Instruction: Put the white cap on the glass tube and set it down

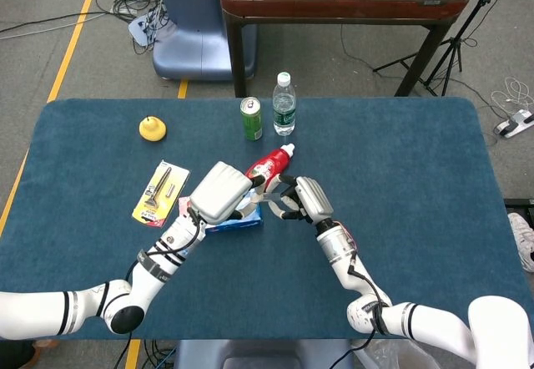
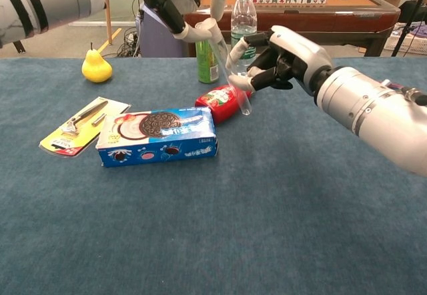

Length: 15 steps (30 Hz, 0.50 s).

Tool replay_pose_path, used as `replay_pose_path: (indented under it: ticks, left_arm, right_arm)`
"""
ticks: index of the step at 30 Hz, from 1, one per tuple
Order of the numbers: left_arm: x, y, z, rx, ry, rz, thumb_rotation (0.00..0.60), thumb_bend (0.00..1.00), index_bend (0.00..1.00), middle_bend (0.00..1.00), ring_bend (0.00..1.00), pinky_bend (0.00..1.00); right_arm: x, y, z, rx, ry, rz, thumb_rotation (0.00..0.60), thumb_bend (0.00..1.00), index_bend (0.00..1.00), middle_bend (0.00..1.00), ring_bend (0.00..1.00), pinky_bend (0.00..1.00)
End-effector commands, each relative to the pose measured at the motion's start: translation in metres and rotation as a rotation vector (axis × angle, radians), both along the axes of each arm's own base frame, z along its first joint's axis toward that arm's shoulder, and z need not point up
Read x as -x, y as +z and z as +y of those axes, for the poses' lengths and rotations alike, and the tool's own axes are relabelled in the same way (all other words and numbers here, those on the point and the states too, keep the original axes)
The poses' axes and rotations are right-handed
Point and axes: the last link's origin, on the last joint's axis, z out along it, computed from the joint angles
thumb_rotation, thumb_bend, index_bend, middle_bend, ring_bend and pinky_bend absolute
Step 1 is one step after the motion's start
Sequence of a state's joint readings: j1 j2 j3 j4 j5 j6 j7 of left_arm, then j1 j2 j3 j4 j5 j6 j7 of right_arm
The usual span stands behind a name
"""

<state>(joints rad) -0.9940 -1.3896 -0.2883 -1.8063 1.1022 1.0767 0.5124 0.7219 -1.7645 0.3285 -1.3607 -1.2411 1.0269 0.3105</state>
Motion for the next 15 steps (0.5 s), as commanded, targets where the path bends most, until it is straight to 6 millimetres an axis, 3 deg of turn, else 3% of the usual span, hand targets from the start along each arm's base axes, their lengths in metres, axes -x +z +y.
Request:
replay_pose_path:
  ticks: [1,7,10,15]
  left_arm:
    - [0.003,0.001,0.002,-0.003,0.013,0.008,0.600,0.27,0.49,0.96,1.00,1.00]
    - [0.010,0.006,0.004,0.007,0.050,0.016,0.600,0.27,0.13,0.90,0.97,1.00]
    - [0.015,0.010,0.004,0.005,0.063,0.016,0.600,0.27,0.05,0.87,0.95,1.00]
    - [0.029,0.020,0.005,-0.016,0.087,0.023,0.600,0.27,0.04,0.83,0.90,1.00]
  right_arm:
    - [0.003,0.001,-0.001,0.002,0.010,0.042,0.600,0.52,0.91,1.00,1.00,1.00]
    - [0.006,0.012,-0.005,0.014,0.072,0.204,0.600,0.53,0.92,1.00,1.00,1.00]
    - [0.007,0.020,-0.007,0.015,0.104,0.294,0.600,0.53,0.92,1.00,1.00,1.00]
    - [0.004,0.033,-0.010,0.002,0.172,0.441,0.600,0.54,0.93,1.00,1.00,1.00]
